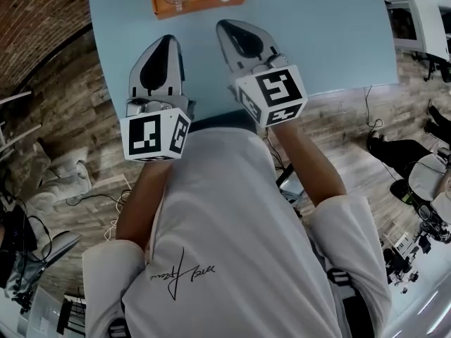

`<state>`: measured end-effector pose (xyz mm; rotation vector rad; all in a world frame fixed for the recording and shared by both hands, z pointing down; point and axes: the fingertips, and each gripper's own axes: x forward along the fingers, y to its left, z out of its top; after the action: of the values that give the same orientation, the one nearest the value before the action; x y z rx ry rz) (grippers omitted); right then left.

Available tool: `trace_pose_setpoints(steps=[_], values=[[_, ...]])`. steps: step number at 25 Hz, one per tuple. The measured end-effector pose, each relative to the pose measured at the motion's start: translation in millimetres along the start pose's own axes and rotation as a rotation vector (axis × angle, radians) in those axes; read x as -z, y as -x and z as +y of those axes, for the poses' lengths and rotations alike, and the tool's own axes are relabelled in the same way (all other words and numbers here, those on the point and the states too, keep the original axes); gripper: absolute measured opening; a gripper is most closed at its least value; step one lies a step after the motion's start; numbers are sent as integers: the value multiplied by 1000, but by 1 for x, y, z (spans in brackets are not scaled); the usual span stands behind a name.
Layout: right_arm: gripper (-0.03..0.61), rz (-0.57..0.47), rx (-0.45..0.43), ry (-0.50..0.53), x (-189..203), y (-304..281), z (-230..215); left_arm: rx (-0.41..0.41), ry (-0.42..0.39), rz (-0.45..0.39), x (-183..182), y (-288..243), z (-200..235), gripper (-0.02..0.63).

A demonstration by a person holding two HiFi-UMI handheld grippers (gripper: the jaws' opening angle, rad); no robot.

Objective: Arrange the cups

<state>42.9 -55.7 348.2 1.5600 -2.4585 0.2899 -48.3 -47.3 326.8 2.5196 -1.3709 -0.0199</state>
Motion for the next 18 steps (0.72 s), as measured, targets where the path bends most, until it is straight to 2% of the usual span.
trace_pose_setpoints(steps=[9,18], values=[[20,-34,0,-72,-18,29,4,15,-14,-22,-13,13,-1,9],[20,-59,8,-80,-31,49,14,49,-8,-30,-21,31,-2,9]])
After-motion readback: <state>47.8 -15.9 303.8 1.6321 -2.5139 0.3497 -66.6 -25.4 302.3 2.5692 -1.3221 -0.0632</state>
